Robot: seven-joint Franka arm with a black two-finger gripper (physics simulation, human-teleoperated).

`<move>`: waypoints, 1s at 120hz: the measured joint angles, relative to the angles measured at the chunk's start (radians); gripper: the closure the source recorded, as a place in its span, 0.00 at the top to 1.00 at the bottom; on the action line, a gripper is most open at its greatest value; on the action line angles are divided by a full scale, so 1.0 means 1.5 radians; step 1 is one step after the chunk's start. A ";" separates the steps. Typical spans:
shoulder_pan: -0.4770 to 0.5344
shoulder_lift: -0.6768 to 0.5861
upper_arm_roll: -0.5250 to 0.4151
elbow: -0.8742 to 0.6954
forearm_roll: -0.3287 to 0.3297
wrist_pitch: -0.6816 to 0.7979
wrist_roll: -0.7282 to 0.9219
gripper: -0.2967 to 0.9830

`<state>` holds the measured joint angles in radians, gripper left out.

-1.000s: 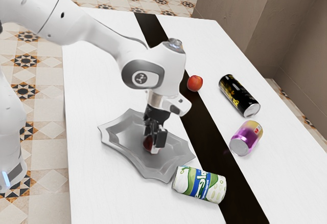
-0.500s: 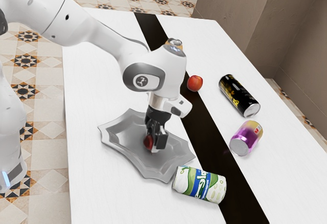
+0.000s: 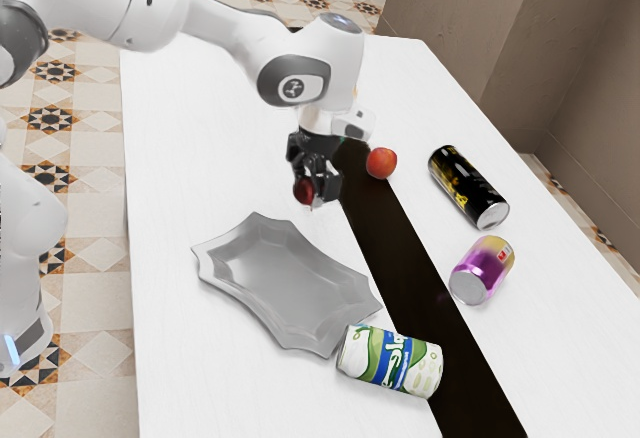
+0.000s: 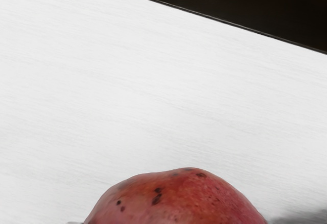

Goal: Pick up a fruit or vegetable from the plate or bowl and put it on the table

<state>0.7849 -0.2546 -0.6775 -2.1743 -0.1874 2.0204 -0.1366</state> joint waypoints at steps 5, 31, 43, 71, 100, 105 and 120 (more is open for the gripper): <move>0.019 0.000 0.000 0.000 0.001 -0.001 -0.001 0.52; 0.114 -0.001 0.001 -0.004 0.004 -0.005 -0.007 0.52; 0.146 -0.001 0.004 -0.007 0.007 -0.006 -0.009 0.52; 0.166 -0.003 0.006 -0.055 0.029 0.024 -0.018 0.52; 0.171 -0.003 0.006 -0.077 0.034 0.062 -0.022 0.66; 0.170 -0.004 0.006 -0.073 0.034 0.063 -0.022 0.68; 0.112 -0.013 -0.033 0.182 0.037 -0.096 -0.023 0.72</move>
<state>0.9527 -0.2739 -0.7276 -1.9010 -0.1325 1.8758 -0.1715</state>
